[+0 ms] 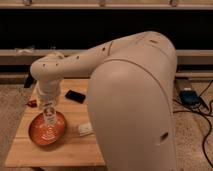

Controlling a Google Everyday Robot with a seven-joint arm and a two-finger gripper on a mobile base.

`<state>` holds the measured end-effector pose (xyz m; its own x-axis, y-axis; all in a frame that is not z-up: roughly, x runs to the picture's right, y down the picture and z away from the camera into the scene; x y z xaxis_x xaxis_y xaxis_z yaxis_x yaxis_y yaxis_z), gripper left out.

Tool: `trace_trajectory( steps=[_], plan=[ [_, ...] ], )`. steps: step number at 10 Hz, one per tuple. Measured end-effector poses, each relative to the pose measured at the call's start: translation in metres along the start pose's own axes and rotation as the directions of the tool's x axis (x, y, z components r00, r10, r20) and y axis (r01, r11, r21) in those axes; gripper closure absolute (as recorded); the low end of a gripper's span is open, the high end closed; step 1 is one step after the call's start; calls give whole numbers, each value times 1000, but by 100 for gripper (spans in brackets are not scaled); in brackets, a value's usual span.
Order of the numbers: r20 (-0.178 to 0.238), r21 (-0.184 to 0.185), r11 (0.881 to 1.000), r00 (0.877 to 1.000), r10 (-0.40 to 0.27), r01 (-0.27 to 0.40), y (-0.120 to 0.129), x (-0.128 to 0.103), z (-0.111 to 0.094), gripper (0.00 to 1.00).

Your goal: Place the bottle in the ceramic bowl

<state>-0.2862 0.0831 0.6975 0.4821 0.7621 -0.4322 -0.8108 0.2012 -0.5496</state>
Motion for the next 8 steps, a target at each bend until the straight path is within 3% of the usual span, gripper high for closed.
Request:
trace_trajectory(
  steps=[4, 7, 8],
  plan=[
    [-154, -43, 998, 987, -44, 38, 15, 10, 41, 98],
    [-234, -52, 998, 971, -52, 41, 12, 14, 64, 72],
    [-275, -59, 997, 960, -60, 45, 12, 15, 73, 60]
  ],
)
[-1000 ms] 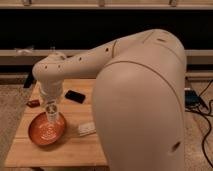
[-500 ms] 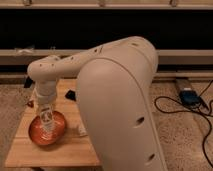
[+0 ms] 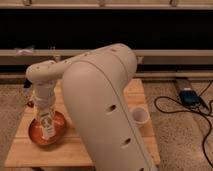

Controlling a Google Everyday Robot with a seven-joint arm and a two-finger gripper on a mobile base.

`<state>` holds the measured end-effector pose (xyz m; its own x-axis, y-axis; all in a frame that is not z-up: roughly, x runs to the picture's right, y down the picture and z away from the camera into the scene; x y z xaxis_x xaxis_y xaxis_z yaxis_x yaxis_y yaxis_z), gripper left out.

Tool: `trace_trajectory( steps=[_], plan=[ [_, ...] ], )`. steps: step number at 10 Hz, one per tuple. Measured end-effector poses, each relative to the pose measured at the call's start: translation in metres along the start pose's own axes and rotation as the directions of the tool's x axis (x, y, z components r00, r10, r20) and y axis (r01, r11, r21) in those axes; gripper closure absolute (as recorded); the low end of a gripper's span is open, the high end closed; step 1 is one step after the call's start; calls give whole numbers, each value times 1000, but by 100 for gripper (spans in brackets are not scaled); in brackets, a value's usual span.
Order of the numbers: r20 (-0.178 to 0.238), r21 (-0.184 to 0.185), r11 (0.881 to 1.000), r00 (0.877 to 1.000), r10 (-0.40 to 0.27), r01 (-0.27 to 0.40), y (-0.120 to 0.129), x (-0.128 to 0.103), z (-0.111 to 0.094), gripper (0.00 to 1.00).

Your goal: Place the bottle in the ceramic bowl

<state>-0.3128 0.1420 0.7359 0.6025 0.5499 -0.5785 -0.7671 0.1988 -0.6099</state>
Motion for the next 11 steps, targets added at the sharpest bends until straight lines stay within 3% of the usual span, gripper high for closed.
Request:
trace_trajectory(
  steps=[4, 9, 11],
  plan=[
    [-107, -33, 999, 994, -28, 25, -5, -1, 20, 22],
    [-113, -55, 997, 991, -67, 62, -4, -1, 21, 20],
    [-71, -46, 997, 996, -61, 58, -6, -2, 15, 20]
  ],
)
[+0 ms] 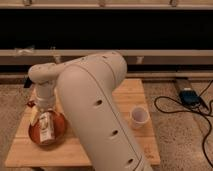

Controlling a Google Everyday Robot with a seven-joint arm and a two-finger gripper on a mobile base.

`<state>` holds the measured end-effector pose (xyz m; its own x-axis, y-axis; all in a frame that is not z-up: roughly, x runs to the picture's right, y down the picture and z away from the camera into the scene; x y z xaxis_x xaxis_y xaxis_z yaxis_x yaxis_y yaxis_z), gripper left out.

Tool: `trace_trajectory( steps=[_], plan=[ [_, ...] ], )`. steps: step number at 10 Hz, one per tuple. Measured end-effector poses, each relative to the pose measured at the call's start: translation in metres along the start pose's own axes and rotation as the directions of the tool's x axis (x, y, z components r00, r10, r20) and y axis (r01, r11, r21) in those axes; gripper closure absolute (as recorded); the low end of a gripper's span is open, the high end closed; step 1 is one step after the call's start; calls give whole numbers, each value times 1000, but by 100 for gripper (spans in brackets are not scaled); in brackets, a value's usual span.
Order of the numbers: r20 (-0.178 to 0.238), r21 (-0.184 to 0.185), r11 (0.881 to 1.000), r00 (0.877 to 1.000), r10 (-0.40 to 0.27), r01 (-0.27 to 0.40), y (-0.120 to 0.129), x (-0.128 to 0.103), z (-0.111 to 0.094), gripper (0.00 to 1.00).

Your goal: Place the bottle in the ceramic bowl

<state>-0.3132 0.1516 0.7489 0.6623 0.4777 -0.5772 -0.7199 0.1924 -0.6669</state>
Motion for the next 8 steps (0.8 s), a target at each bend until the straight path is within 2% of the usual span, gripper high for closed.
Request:
trace_trajectory(
  steps=[1, 3, 4, 5, 6, 8],
  plan=[
    [24, 9, 1000, 1000, 11, -11, -3, 0, -4, 20],
    [110, 35, 998, 993, 49, -53, -13, 0, -19, 20],
    [161, 46, 996, 984, 71, -79, -19, 2, -29, 20],
    [231, 57, 992, 968, 99, -115, -28, 5, -42, 20],
    [267, 59, 989, 957, 118, -138, -35, 7, -49, 20],
    [279, 58, 988, 953, 121, -142, -34, 7, -51, 20]
  ],
)
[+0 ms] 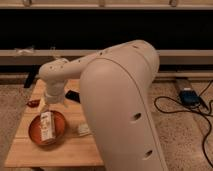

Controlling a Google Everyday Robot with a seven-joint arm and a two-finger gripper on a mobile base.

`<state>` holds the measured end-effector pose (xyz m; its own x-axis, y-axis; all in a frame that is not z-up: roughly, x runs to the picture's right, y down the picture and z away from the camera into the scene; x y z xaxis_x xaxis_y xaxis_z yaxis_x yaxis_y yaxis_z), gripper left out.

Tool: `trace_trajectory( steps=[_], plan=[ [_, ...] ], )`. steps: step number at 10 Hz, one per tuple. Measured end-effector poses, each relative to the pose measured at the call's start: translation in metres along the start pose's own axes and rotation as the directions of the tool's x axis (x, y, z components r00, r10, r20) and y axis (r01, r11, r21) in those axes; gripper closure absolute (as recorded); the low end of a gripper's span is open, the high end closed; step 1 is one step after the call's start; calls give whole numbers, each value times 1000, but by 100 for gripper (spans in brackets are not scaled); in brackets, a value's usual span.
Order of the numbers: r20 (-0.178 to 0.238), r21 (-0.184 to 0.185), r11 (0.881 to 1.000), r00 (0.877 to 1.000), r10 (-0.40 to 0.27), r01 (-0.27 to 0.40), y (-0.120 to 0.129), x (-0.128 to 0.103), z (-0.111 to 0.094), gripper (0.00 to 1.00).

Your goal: Place the bottle in the ceramic bowl

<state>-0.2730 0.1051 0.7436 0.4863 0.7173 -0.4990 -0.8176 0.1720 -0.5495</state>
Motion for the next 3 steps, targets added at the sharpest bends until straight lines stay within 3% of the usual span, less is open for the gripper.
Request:
trace_trajectory(
  steps=[3],
  plan=[
    [0, -2, 1000, 1000, -2, 2, 2, 0, 0, 20]
  ],
)
